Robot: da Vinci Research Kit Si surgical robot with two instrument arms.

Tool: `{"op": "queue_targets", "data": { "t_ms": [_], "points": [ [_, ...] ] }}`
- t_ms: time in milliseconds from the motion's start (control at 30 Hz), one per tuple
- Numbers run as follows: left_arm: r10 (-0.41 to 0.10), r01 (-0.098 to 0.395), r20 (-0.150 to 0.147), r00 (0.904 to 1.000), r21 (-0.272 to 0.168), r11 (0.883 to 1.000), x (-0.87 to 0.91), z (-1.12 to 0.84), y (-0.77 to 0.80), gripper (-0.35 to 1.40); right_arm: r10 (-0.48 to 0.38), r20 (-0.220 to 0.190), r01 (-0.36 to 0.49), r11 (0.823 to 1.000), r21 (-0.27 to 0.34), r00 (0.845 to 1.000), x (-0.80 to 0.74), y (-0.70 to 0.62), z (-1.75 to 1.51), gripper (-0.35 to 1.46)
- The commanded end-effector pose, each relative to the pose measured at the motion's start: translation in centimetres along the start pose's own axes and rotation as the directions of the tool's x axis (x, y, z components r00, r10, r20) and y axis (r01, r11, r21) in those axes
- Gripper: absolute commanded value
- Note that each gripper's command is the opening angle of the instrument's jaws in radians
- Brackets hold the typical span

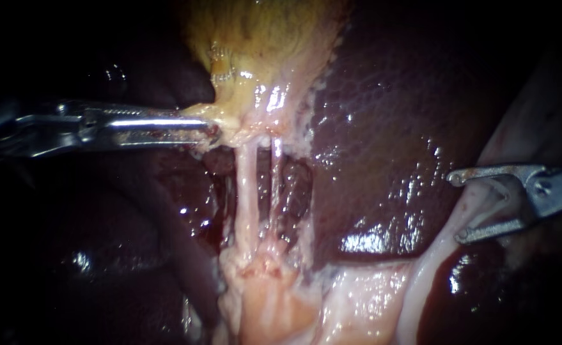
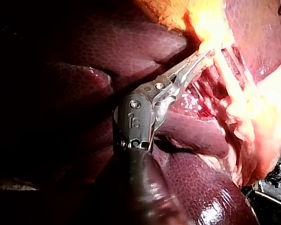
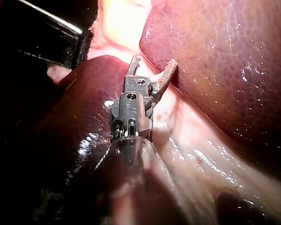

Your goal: Clipping first clip left tube

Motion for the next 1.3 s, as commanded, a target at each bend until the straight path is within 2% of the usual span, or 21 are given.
{"op": "queue_targets", "data": {
  "t_ms": [33, 133, 267, 467, 533, 633, 867, 967, 1067, 1300],
  "points": [
    [0.000, 0.000, 0.000, 1.0000, -0.001, 1.000, 0.00, -0.01, 0.00, -0.35, 0.000, 0.000, 0.000, 1.000, 0.000, 1.000, 0.00, 0.00, 0.00, 0.50],
    [-0.002, 0.002, 0.001, 1.0000, -0.004, 1.000, 0.03, -0.05, 0.00, -0.35, 0.000, 0.000, 0.000, 1.000, 0.000, 1.000, 0.00, 0.00, 0.00, 0.50],
    [-0.019, 0.019, 0.001, 0.9998, -0.010, 1.000, 0.22, -0.27, 0.00, -0.35, 0.000, 0.000, 0.000, 1.000, 0.000, 1.000, 0.00, 0.00, 0.00, 0.50],
    [-0.016, 0.016, -0.049, 0.9987, 0.003, 1.000, 0.56, -0.65, 0.08, -0.35, 0.000, 0.000, 0.000, 1.000, 0.000, 1.000, 0.00, 0.00, 0.00, 0.50],
    [-0.014, 0.014, -0.052, 0.9986, 0.007, 1.000, 0.61, -0.72, 0.09, -0.35, 0.000, 0.000, 0.000, 1.000, 0.000, 1.000, 0.00, 0.00, 0.00, 0.50],
    [-0.010, 0.011, -0.057, 0.9983, 0.012, 1.000, 0.64, -0.78, 0.10, -0.35, 0.000, 0.000, 0.000, 1.000, 0.000, 1.000, 0.00, 0.00, 0.00, 0.50],
    [-0.008, 0.009, -0.058, 0.9983, 0.014, 1.000, 0.60, -0.77, 0.09, -0.35, 0.001, -0.007, -0.001, 1.000, 0.007, 1.000, 0.05, -0.01, 0.00, 0.50],
    [-0.007, 0.008, -0.058, 0.9983, 0.016, 1.000, 0.59, -0.75, 0.10, -0.35, 0.054, -0.035, -0.054, 0.998, 0.022, 0.998, 0.19, -0.03, 0.03, 0.50],
    [-0.007, 0.008, -0.059, 0.9983, 0.017, 1.000, 0.59, -0.73, 0.10, -0.35, 0.110, -0.069, -0.108, 0.993, 0.040, 0.992, 0.42, -0.03, 0.08, 0.50],
    [-0.007, 0.008, -0.059, 0.9982, 0.017, 1.000, 0.59, -0.72, 0.10, -0.35, 0.208, -0.161, -0.200, 0.978, 0.066, 0.965, 1.14, 0.01, 0.27, 0.50]
  ]
}}
